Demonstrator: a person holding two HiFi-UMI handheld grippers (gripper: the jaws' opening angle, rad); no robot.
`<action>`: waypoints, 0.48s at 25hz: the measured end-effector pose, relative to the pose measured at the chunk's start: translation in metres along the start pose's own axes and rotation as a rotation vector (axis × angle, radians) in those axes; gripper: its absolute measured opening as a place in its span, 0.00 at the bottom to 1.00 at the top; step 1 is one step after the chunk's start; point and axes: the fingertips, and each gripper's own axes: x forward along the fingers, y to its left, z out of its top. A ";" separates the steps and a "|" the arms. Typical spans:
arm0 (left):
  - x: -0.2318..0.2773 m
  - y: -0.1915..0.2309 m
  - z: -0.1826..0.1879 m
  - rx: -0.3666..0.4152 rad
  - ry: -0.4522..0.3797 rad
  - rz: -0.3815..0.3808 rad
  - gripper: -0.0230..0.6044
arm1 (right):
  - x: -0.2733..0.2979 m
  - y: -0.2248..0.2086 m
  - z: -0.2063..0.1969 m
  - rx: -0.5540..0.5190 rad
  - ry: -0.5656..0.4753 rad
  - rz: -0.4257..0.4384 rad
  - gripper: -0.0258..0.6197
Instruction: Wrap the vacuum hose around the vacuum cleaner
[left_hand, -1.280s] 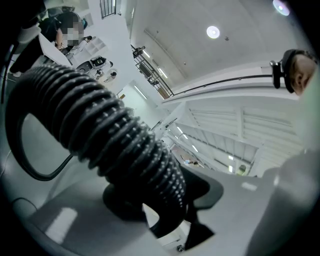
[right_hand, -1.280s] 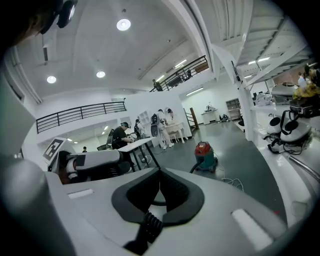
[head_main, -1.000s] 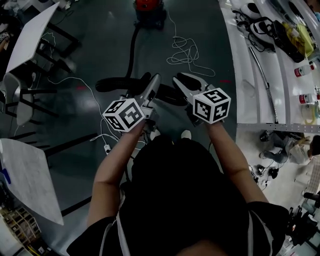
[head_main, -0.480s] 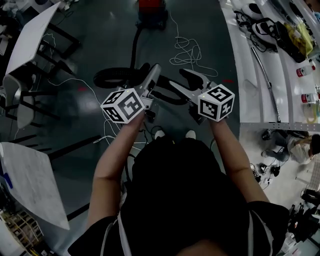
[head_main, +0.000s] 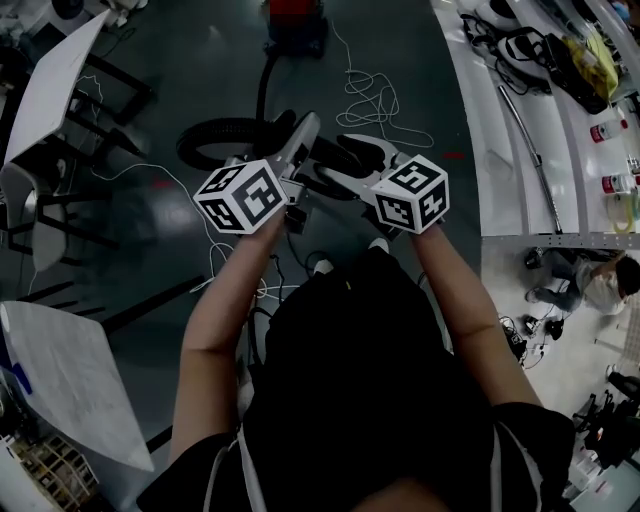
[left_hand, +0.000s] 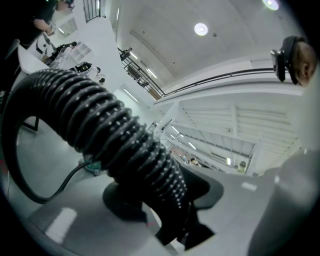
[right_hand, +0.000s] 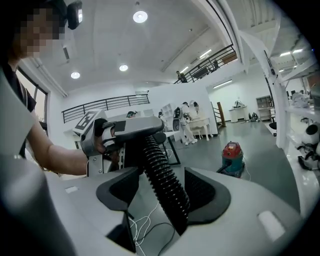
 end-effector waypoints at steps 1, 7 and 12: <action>0.005 -0.002 0.002 0.008 0.004 -0.003 0.36 | 0.001 -0.003 0.005 -0.010 -0.001 0.000 0.46; 0.039 -0.010 0.010 0.037 0.043 -0.001 0.36 | 0.010 -0.024 0.029 -0.085 -0.005 0.028 0.46; 0.067 -0.014 0.019 0.080 0.060 0.010 0.36 | 0.014 -0.048 0.040 -0.147 0.014 0.031 0.46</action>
